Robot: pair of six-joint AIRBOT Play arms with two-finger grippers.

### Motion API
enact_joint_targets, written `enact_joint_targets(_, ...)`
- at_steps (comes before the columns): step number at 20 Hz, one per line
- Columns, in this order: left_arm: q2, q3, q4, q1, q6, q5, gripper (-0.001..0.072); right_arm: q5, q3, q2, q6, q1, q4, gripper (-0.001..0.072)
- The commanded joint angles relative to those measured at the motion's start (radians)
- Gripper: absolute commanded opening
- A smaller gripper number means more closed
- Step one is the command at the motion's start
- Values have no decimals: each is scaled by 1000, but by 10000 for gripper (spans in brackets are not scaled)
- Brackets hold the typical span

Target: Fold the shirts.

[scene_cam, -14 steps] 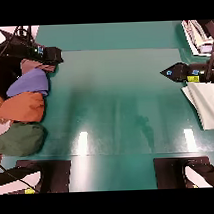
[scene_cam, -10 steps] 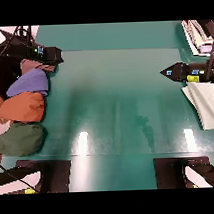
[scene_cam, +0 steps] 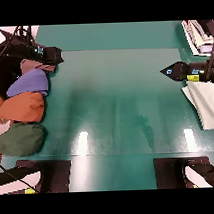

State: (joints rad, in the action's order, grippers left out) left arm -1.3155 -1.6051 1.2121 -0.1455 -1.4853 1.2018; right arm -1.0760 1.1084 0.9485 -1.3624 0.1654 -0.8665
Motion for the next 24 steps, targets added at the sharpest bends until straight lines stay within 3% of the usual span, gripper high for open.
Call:
enact_joint_targets(1,0,0,3,0,1,-65,30,12,1,0,0,0,0,17)
enact_joint_targets(2,0,0,42,0,2,-104,71,13,1,0,0,0,0,18)
enact_joint_targets(3,-1,0,108,0,1,-150,410,14,1,0,0,0,0,18)
enact_joint_targets(4,-5,0,181,0,-1,-201,665,14,1,0,0,0,0,18)
enact_joint_targets(6,-31,0,357,7,-27,-293,661,14,1,0,0,0,0,18)
enact_joint_targets(8,-83,0,412,49,-63,-349,661,18,1,0,0,0,0,18)
enact_joint_targets(15,-391,0,377,219,-63,-478,662,50,0,3,0,0,1,18)
enact_joint_targets(24,-560,-82,379,248,-58,-510,662,45,-1,3,0,0,3,18)
